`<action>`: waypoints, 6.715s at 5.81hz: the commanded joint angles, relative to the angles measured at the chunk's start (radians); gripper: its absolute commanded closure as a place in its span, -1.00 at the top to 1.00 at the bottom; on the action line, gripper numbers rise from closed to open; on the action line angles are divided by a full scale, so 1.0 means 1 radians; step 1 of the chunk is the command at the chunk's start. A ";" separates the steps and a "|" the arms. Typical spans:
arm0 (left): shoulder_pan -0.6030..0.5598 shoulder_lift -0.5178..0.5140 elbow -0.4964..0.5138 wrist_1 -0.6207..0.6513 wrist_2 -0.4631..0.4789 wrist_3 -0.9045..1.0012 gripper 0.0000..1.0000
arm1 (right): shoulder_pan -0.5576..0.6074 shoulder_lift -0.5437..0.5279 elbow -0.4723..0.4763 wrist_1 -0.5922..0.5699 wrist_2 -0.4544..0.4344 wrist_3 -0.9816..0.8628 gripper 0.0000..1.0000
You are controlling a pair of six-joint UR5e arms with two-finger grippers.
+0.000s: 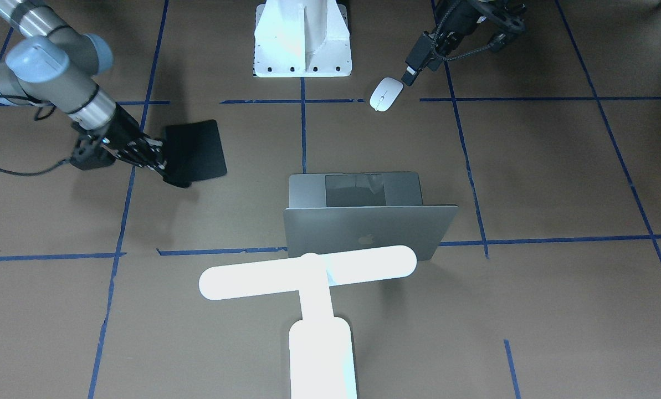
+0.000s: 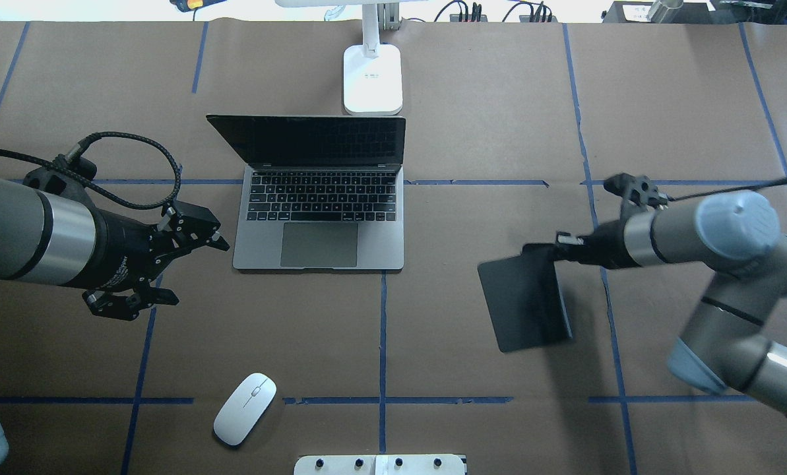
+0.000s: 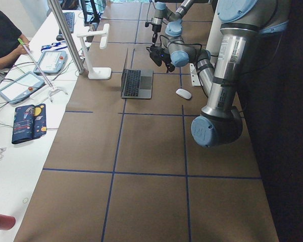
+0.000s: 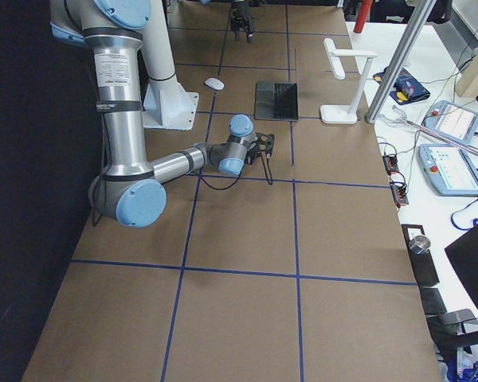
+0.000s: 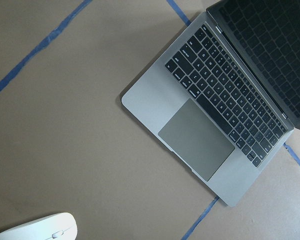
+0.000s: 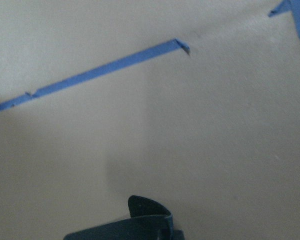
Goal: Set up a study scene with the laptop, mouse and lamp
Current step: 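Carry the mousepad with the right gripper and lay it beside the laptop, then withdraw the right gripper while the left gripper moves over the white mouse, then lower the left gripper and grasp the white mouse, then carry the mouse with the left gripper and lower it onto the mousepad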
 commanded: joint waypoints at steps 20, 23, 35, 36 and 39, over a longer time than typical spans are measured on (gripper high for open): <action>0.394 -0.063 0.271 0.136 0.170 1.226 1.00 | 0.347 -0.061 0.015 -0.067 0.248 -0.080 1.00; 0.406 -0.063 0.279 0.134 0.160 1.223 1.00 | 0.347 -0.062 0.016 -0.067 0.251 -0.080 1.00; 0.342 -0.393 0.419 0.061 0.123 0.927 -1.00 | 0.416 -0.093 0.033 -0.067 0.322 -0.082 1.00; 0.330 -0.513 0.552 -0.003 0.190 0.855 -1.00 | 0.416 -0.099 0.033 -0.067 0.322 -0.082 1.00; 0.241 -0.835 1.039 -0.231 0.239 0.744 -1.00 | 0.419 -0.105 0.034 -0.067 0.336 -0.082 1.00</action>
